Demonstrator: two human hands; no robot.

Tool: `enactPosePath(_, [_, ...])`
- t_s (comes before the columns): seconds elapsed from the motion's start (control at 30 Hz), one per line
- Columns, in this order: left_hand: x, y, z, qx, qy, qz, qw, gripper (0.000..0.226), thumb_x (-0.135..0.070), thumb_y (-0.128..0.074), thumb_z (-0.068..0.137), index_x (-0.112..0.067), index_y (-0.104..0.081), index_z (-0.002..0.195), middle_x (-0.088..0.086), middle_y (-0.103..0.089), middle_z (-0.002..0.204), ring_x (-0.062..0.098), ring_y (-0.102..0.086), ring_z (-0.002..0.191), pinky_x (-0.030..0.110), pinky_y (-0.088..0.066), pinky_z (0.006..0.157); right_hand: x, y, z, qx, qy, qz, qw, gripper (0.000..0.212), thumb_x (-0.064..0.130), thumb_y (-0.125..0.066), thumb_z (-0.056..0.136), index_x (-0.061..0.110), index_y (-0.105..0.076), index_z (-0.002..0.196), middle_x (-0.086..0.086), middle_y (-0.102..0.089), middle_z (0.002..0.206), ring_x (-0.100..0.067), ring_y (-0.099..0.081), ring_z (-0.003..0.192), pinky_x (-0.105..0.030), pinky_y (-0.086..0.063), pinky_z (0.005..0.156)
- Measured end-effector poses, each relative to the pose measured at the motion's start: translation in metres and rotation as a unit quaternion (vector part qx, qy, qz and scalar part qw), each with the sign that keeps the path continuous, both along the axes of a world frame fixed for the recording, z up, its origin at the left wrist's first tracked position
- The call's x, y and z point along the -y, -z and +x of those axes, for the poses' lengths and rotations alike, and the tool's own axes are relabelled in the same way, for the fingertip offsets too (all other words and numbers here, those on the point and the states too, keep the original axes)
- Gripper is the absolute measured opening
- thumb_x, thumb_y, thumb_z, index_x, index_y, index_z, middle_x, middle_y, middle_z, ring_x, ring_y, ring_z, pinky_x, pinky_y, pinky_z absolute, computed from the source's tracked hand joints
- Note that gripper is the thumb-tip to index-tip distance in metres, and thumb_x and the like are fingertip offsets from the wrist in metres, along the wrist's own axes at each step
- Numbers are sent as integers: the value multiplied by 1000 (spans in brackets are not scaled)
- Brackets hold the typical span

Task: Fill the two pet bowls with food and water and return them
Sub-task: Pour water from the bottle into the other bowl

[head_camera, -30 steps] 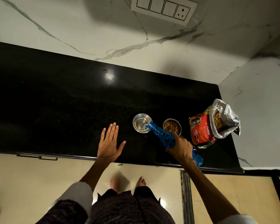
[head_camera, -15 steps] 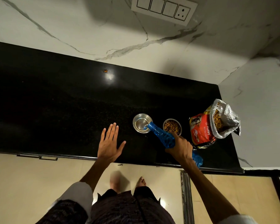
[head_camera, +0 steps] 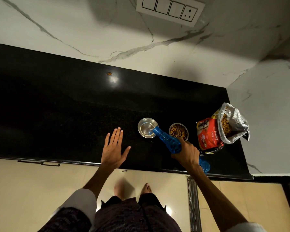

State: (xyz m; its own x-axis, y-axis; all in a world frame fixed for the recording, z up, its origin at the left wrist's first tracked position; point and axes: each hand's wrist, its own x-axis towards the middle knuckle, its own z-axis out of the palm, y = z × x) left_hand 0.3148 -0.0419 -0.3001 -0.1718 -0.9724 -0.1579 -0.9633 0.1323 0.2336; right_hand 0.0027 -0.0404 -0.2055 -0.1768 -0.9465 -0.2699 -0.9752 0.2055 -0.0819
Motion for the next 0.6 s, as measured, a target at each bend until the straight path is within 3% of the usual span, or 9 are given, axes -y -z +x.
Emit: enactPosePath(0.6, [-1, -1, 0, -12, -3, -14, 1000, 83, -58, -40, 104, -4, -17, 163, 14, -12, 171, 26, -8, 160, 50, -9, 129, 0, -1, -1, -1, 0, 3, 1000, 88, 43, -88, 77, 26, -45, 152, -6, -71, 125, -27, -71, 107, -43, -59, 88])
